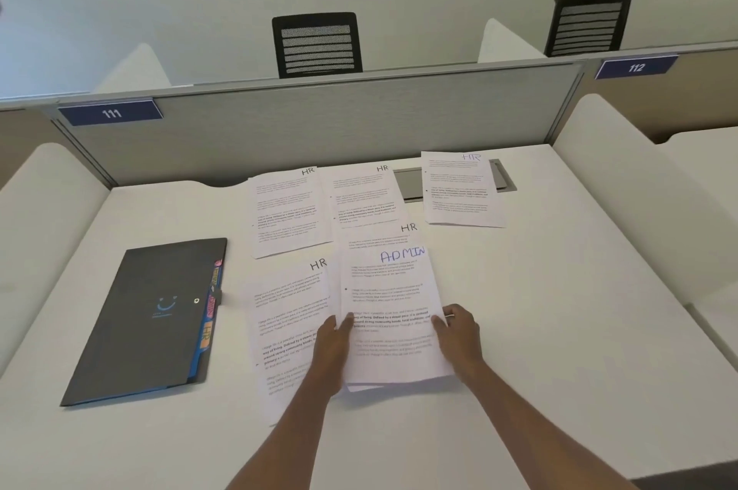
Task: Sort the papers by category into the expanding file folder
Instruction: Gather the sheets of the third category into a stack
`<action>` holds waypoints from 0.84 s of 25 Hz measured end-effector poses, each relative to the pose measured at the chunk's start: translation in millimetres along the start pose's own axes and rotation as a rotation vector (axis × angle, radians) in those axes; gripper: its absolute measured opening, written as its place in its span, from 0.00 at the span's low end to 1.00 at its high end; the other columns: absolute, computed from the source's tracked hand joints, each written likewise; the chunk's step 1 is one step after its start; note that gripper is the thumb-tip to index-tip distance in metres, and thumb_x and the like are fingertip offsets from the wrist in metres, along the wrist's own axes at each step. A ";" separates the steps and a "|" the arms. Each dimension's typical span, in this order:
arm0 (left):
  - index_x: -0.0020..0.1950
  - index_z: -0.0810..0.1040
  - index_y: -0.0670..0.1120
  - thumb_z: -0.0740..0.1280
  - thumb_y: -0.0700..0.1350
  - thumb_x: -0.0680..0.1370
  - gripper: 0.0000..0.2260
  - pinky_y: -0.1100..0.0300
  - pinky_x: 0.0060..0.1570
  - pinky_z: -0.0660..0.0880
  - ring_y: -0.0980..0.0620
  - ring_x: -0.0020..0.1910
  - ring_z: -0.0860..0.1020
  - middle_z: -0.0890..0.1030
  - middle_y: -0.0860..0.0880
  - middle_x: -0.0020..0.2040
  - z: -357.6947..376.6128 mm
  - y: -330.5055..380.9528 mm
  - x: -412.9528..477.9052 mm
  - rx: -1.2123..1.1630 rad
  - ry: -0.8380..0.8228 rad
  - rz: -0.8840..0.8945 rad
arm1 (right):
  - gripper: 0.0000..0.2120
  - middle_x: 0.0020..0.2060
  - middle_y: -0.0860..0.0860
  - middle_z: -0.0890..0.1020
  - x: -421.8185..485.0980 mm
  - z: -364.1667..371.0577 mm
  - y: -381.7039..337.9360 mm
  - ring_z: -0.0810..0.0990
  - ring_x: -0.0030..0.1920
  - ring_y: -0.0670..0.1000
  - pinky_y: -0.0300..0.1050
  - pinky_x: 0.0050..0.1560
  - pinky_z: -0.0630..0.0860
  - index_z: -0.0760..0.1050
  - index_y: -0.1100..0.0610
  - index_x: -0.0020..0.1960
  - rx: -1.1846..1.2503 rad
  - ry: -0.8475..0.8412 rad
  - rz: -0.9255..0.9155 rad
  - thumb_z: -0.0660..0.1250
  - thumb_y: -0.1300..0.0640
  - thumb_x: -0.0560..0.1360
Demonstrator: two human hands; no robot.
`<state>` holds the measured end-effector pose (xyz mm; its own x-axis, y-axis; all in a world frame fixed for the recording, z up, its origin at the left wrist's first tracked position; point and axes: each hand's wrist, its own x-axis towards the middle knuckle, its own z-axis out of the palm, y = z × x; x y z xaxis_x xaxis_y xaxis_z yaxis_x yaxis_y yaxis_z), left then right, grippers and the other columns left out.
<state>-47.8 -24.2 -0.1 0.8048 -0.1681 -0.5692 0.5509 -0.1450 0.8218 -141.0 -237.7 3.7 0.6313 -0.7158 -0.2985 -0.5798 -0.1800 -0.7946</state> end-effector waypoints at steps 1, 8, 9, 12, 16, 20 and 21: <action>0.65 0.80 0.46 0.68 0.46 0.83 0.12 0.41 0.66 0.79 0.45 0.60 0.83 0.85 0.47 0.63 1.8 -1.7 -2.4 0.024 -0.018 0.032 | 0.05 0.44 0.53 0.84 1.1 1.4 4.6 0.80 0.45 0.56 0.44 0.43 0.70 0.77 0.58 0.48 -0.050 -0.023 -0.019 0.71 0.58 0.77; 0.69 0.79 0.44 0.66 0.38 0.85 0.13 0.39 0.64 0.80 0.41 0.61 0.85 0.87 0.46 0.62 -10.3 17.1 -20.5 -0.052 -0.197 0.124 | 0.25 0.56 0.50 0.81 20.7 -21.2 -11.1 0.81 0.54 0.53 0.49 0.56 0.78 0.73 0.56 0.67 -0.024 -0.063 -0.091 0.75 0.47 0.75; 0.70 0.78 0.44 0.66 0.38 0.85 0.14 0.38 0.65 0.79 0.40 0.62 0.84 0.86 0.44 0.63 -12.5 23.1 -24.3 -0.067 -0.244 0.130 | 0.26 0.57 0.49 0.82 23.1 -28.6 -21.9 0.83 0.54 0.52 0.48 0.57 0.79 0.73 0.55 0.68 0.109 -0.164 -0.038 0.75 0.47 0.75; 0.71 0.77 0.43 0.65 0.38 0.85 0.15 0.40 0.64 0.79 0.39 0.64 0.83 0.85 0.42 0.65 -15.4 43.2 -34.5 -0.060 -0.376 0.153 | 0.20 0.59 0.52 0.85 24.5 -48.3 -46.0 0.86 0.57 0.54 0.55 0.61 0.81 0.75 0.57 0.69 0.499 -0.443 0.032 0.71 0.54 0.80; 0.69 0.80 0.44 0.66 0.35 0.83 0.15 0.41 0.62 0.81 0.40 0.61 0.85 0.85 0.42 0.64 -9.0 77.5 -41.3 -0.004 -0.380 0.177 | 0.14 0.58 0.56 0.86 18.4 -62.6 -63.7 0.85 0.58 0.59 0.61 0.62 0.80 0.79 0.61 0.65 0.552 -0.447 -0.065 0.68 0.58 0.81; 0.68 0.82 0.43 0.70 0.42 0.83 0.14 0.37 0.61 0.81 0.39 0.59 0.86 0.86 0.42 0.61 6.2 111.7 -46.3 -0.043 -0.323 0.272 | 0.13 0.54 0.56 0.87 7.2 -64.8 -80.8 0.86 0.55 0.59 0.60 0.58 0.82 0.81 0.61 0.62 0.531 -0.390 -0.171 0.69 0.57 0.81; 0.67 0.82 0.44 0.70 0.43 0.82 0.13 0.38 0.60 0.81 0.39 0.59 0.86 0.87 0.42 0.61 10.2 117.8 -46.7 -0.050 -0.319 0.309 | 0.13 0.54 0.56 0.87 4.4 -64.3 -84.5 0.86 0.55 0.59 0.59 0.58 0.82 0.82 0.61 0.62 0.545 -0.370 -0.191 0.70 0.57 0.81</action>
<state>-22.7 -43.4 123.1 0.8293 -0.4899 -0.2688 0.3113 0.0055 0.9503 -122.4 -269.0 103.5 0.8873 -0.4102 -0.2107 -0.1600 0.1546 -0.9749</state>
